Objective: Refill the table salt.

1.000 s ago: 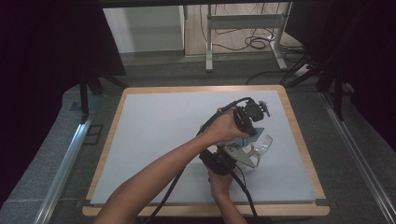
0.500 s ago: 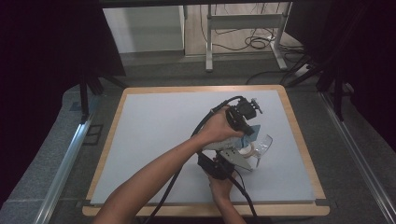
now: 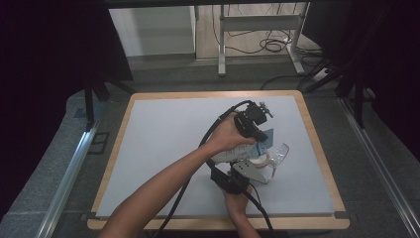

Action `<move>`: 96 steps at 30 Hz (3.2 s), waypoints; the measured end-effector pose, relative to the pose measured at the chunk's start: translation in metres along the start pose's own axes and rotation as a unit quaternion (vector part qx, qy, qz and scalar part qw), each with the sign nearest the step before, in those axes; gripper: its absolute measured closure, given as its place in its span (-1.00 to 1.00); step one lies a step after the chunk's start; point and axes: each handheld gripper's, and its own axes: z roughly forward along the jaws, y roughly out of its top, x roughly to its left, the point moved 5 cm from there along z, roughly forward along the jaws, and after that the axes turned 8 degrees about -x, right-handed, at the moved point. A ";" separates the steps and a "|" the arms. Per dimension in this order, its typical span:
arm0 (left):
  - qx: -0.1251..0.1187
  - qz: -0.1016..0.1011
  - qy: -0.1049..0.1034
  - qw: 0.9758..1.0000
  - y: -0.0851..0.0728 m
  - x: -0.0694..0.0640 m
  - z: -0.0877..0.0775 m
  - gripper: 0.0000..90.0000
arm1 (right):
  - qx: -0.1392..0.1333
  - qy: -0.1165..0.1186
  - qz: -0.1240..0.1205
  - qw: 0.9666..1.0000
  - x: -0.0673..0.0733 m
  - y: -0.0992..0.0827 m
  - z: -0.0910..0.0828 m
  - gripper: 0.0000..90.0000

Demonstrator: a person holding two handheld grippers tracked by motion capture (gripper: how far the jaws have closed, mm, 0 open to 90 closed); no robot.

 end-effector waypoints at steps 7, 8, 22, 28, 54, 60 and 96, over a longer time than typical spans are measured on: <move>-0.012 -0.007 -0.005 1.000 -0.002 0.003 -0.006 1.00 | 0.007 -0.005 -0.006 1.000 -0.001 -0.005 -0.001 -0.06; -0.014 -0.008 -0.006 1.000 -0.002 0.004 -0.007 1.00 | 0.009 -0.004 -0.008 1.000 -0.001 -0.005 -0.002 -0.06; -0.044 -0.022 -0.017 0.999 -0.006 0.006 -0.022 1.00 | 0.059 -0.017 -0.040 0.997 -0.011 -0.012 -0.011 -0.11; -0.065 -0.029 -0.019 0.997 -0.008 0.007 -0.030 1.00 | 0.091 -0.022 -0.070 0.993 -0.020 -0.011 -0.018 -0.13; -0.122 -0.060 -0.024 0.990 -0.032 0.020 -0.049 1.00 | 0.120 -0.004 -0.068 0.990 -0.034 -0.018 -0.037 -0.20; -0.140 -0.074 -0.018 0.987 -0.047 0.026 -0.058 1.00 | 0.115 0.005 -0.075 0.991 -0.035 -0.017 -0.043 -0.20; -0.238 -0.178 0.091 0.950 -0.153 0.115 -0.128 1.00 | 0.104 0.038 -0.068 0.992 -0.035 -0.005 -0.067 -0.21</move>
